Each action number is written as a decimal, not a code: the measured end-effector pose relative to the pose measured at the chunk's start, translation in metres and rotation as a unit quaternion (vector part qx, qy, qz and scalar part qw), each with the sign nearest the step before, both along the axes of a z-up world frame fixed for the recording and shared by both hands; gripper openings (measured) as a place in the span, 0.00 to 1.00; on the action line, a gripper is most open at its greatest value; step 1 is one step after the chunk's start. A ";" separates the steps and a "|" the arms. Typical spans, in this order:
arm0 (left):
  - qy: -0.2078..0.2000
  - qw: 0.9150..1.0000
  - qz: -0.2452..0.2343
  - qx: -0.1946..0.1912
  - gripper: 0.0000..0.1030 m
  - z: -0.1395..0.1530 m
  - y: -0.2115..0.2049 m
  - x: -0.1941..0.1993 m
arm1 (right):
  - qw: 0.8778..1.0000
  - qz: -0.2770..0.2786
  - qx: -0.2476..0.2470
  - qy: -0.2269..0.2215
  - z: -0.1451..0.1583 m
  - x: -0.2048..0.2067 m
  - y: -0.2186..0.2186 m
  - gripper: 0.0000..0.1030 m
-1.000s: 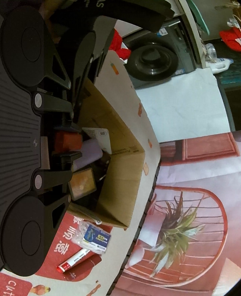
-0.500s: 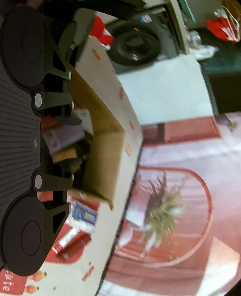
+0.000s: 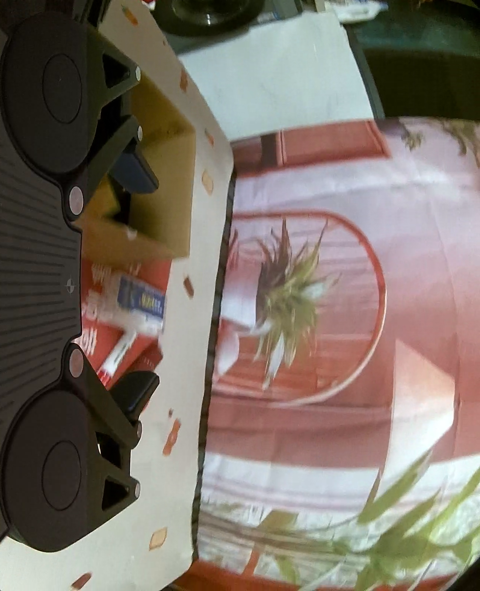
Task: Organize rigid objects
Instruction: 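Move the right gripper back toward the clear blue-labelled box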
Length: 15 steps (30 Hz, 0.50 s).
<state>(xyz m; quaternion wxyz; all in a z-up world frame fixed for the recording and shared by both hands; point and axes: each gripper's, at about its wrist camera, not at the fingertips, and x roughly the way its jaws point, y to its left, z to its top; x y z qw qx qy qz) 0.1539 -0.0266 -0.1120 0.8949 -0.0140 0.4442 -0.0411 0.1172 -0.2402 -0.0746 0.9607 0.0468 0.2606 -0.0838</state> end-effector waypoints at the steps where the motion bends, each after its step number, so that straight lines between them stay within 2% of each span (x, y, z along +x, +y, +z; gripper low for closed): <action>1: 0.000 1.000 0.000 0.000 0.20 0.000 0.000 0.000 | 1.000 -0.007 0.000 -0.001 -0.002 -0.001 -0.003 1.00; 15: 0.000 1.000 0.000 0.000 0.20 0.000 0.000 0.000 | 0.996 -0.082 0.009 0.027 -0.033 -0.007 -0.035 1.00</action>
